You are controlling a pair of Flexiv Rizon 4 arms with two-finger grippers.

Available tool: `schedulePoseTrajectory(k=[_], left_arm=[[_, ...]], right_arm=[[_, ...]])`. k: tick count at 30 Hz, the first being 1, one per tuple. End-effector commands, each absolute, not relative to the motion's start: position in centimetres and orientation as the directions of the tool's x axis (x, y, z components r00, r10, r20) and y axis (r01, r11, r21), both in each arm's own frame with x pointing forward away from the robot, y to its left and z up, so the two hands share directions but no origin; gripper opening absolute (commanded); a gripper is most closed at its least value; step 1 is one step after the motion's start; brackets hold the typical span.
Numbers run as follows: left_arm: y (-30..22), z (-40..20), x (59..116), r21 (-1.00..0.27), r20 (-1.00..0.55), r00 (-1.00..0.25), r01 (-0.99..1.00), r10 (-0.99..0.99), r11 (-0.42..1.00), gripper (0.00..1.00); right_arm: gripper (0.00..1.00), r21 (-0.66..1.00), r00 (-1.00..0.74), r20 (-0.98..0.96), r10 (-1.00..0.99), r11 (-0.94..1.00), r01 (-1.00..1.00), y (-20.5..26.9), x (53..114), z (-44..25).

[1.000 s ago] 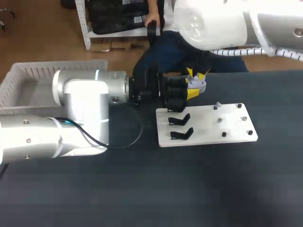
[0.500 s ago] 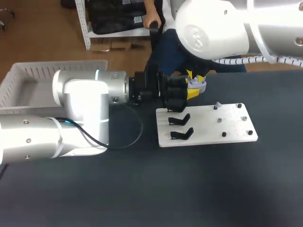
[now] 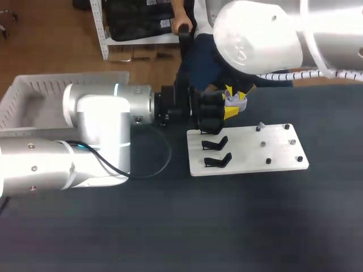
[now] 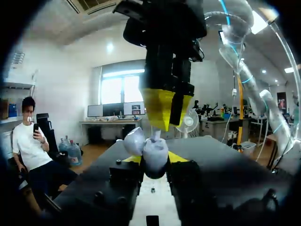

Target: Pick up each earbud case from the left stands, insert the matching earbuds, close the lid, and place the case in the box.

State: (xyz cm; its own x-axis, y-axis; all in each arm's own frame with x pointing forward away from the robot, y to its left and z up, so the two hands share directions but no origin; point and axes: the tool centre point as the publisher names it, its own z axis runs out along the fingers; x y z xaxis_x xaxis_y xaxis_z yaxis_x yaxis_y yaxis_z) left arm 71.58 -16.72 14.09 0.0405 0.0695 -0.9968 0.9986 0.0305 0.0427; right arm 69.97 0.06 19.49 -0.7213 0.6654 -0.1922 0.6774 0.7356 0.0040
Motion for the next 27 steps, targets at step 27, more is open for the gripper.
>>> schedulePoseTrajectory(k=[27], left_arm=[[-16.72,14.0,71.37,0.047,-0.997,0.044,0.998,0.065,0.038,0.0]], right_arm=[[0.0,0.032,-0.705,-0.207,0.678,0.725,0.688,-0.47,69.84,19.25]])
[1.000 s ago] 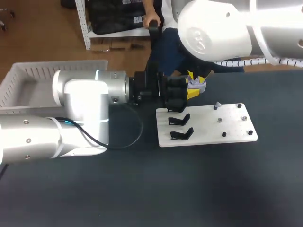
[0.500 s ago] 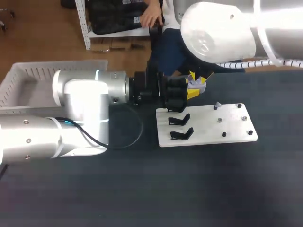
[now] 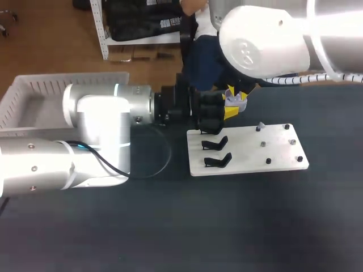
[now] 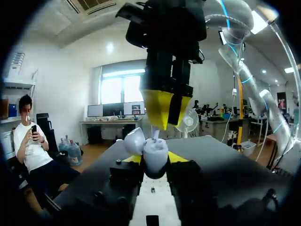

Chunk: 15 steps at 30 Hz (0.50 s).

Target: Pick up each earbud case from the left stands, insert the matching earbuds, close the lid, and place the case in the box.

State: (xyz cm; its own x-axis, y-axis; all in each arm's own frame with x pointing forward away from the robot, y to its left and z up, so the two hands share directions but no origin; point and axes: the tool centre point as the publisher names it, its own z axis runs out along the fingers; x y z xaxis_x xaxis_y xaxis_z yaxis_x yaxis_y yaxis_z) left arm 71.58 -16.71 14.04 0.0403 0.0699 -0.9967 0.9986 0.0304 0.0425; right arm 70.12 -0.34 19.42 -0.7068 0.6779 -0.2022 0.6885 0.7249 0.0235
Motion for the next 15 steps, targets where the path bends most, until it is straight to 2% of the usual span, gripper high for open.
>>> schedulePoseTrajectory(k=[1,15], left_arm=[[-16.72,14.0,71.37,0.047,-0.997,0.044,0.998,0.065,0.038,0.0],[-16.72,14.0,71.37,0.047,-0.997,0.044,0.998,0.065,0.038,0.0]], right_arm=[[0.0,0.032,-0.705,-0.207,0.678,0.725,0.688,-0.4,69.87,19.24],[0.0,0.029,-0.711,-0.207,0.672,0.73,0.682,-0.26,70.19,19.09]])
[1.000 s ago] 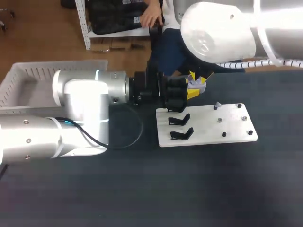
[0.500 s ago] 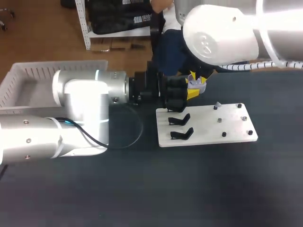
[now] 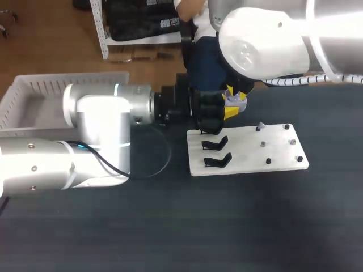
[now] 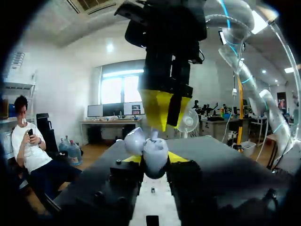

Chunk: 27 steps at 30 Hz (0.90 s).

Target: Pick up each earbud case from the left stands, insert the matching earbuds, close the lid, and place the case in the box.

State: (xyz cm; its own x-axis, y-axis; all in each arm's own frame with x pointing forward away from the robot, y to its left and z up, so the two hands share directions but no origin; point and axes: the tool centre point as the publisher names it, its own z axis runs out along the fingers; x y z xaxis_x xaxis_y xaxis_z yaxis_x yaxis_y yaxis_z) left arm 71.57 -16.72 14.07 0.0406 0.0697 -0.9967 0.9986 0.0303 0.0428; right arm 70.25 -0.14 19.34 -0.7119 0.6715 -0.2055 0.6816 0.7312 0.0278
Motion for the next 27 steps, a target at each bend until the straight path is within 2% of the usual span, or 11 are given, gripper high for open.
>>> schedulePoseTrajectory(k=[1,27], left_arm=[[-16.7,14.0,71.4,0.047,-0.997,0.044,0.998,0.065,0.038,0.0],[-16.7,14.0,71.4,0.047,-0.997,0.044,0.998,0.065,0.038,0.0]], right_arm=[[0.0,0.028,-0.711,-0.207,0.672,0.73,0.683,-0.3,70.2,19.1],[0.0,0.026,-0.704,-0.186,0.685,0.72,0.694,-0.1,70.2,18.0]])
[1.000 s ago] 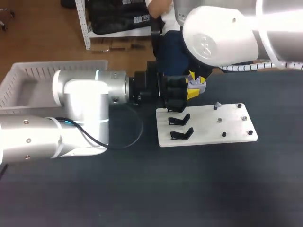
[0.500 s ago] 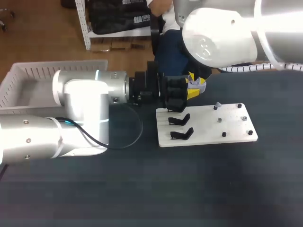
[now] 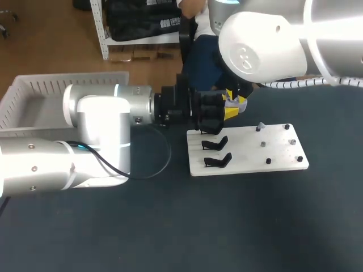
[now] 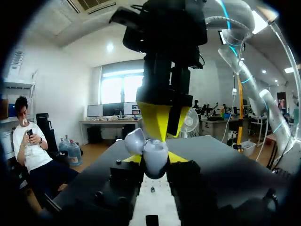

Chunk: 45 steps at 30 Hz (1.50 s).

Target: Pick up each earbud case from the left stands, insert the matching earbuds, close the lid, and place the case in the box.

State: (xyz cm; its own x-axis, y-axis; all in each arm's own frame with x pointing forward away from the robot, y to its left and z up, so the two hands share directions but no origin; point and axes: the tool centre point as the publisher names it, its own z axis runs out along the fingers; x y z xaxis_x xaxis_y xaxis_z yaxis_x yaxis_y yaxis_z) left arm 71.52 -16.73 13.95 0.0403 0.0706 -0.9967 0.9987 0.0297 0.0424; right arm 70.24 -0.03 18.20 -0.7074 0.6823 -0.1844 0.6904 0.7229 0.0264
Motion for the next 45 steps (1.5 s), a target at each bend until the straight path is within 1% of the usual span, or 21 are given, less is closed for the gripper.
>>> schedulePoseTrajectory(k=[1,12,13,14,17,18,23,29,31,33,35,37,38,41,45], left_arm=[[-16.7,14.0,71.4,0.047,-0.997,0.044,0.998,0.065,0.038,0.0],[-16.7,14.0,71.4,0.047,-0.997,0.044,0.998,0.065,0.038,0.0],[-16.7,14.0,71.4,0.047,-0.997,0.044,0.998,0.065,0.038,0.0],[-16.7,14.0,71.4,0.047,-0.997,0.044,0.998,0.065,0.038,0.0],[-16.7,14.0,71.4,0.047,-0.997,0.044,0.998,0.065,0.038,0.0],[-16.7,14.0,71.4,0.047,-0.997,0.044,0.998,0.065,0.038,0.0],[-16.7,14.0,71.4,0.047,-0.997,0.044,0.998,0.065,0.038,0.0],[-16.7,14.0,71.4,0.047,-0.997,0.044,0.998,0.065,0.038,0.0],[-16.7,14.0,71.4,0.047,-0.997,0.044,0.998,0.065,0.038,0.0],[-16.7,14.0,71.4,0.047,-0.997,0.044,0.998,0.065,0.038,0.0],[-16.7,14.0,71.4,0.047,-0.997,0.044,0.998,0.065,0.038,0.0],[-16.7,14.0,71.4,0.047,-0.997,0.044,0.998,0.065,0.038,0.0],[-16.7,14.0,71.4,0.047,-0.997,0.044,0.998,0.065,0.038,0.0],[-16.7,14.0,71.4,0.047,-0.997,0.044,0.998,0.065,0.038,0.0],[-16.7,14.0,71.4,0.047,-0.997,0.044,0.998,0.065,0.038,0.0]], right_arm=[[0.0,0.026,-0.703,-0.187,0.686,0.719,0.695,-0.2,70.2,18.0],[0.0,0.026,-0.711,-0.183,0.679,0.726,0.687,-0.3,70.2,18.1],[0.09,0.026,-0.712,-0.183,0.678,0.727,0.686,-0.2,70.2,18.1],[0.15,0.026,-0.712,-0.183,0.678,0.727,0.686,-0.2,70.2,18.1],[0.24,0.026,-0.714,-0.183,0.676,0.729,0.684,-0.1,70.2,18.1],[0.28,0.026,-0.714,-0.183,0.676,0.73,0.683,-0.1,70.2,18.2],[0.35,0.026,-0.717,-0.188,0.671,0.733,0.68,0.0,70.2,18.4],[0.36,0.037,-0.727,-0.207,0.655,0.748,0.663,0.0,69.2,19.7],[0.39,0.049,-0.736,-0.214,0.642,0.76,0.648,-0.2,68.7,20.3],[0.42,0.106,-0.758,-0.209,0.618,0.785,0.611,-0.5,68.0,20.9],[0.49,0.166,-0.786,-0.23,0.573,0.819,0.549,-0.9,67.4,21.6],[0.94,0.211,-0.805,-0.252,0.537,0.842,0.496,-1.4,67.0,21.9],[1.0,0.225,-0.821,-0.259,0.509,0.858,0.461,-1.6,66.7,22.0],[1.0,0.254,-0.847,-0.305,0.436,0.894,0.369,-2.0,66.2,22.3],[1.0,0.247,-0.876,-0.345,0.337,0.933,0.262,-2.2,65.8,22.5]])
